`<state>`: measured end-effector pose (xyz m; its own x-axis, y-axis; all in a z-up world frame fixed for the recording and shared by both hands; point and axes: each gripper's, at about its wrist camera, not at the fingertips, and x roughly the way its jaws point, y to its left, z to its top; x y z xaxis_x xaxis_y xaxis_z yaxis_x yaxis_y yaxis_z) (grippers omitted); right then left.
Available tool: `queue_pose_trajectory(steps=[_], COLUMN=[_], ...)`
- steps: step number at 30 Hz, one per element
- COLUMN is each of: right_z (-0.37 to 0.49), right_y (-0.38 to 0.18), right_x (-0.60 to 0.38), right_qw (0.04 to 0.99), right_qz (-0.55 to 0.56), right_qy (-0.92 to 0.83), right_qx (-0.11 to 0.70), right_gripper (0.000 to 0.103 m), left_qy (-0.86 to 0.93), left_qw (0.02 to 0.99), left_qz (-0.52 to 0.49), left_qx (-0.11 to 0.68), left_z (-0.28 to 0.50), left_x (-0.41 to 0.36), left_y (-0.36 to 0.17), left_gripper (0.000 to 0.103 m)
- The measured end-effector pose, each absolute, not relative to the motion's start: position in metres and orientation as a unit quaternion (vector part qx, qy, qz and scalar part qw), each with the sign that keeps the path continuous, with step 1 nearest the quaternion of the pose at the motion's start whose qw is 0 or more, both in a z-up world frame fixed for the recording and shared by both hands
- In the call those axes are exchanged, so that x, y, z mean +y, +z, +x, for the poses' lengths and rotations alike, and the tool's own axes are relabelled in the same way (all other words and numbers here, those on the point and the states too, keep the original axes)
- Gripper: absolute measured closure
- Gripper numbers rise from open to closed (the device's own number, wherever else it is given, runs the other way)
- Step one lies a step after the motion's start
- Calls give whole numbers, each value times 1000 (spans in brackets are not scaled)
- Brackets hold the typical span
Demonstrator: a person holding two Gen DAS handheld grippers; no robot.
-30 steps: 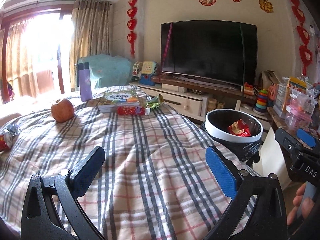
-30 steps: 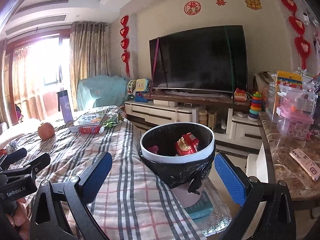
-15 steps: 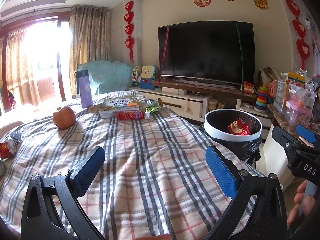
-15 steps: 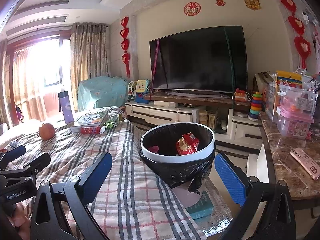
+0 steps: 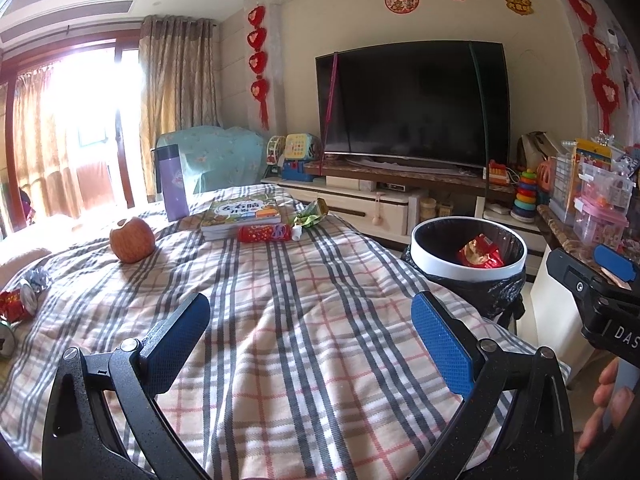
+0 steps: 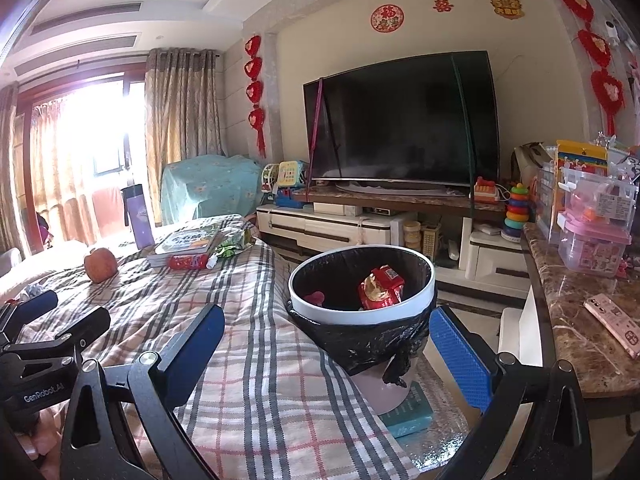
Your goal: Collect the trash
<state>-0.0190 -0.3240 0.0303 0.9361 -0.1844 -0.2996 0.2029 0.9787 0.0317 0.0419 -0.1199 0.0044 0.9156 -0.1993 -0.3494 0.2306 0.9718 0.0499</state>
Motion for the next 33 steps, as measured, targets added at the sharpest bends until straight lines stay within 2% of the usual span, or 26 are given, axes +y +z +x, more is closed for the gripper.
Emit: queue_pose_trajectory(steps=[33], right_z=[-22], right_y=[34], right_x=[-317], right_qw=[985], right_qz=[29], right_qy=[-91], right_qx=[145], right_gripper=[0], left_qy=[-118], left_qw=[976], left_qz=[42], left_qx=[177], left_z=[41], left_x=[-120], left_y=[4], left_gripper=[0])
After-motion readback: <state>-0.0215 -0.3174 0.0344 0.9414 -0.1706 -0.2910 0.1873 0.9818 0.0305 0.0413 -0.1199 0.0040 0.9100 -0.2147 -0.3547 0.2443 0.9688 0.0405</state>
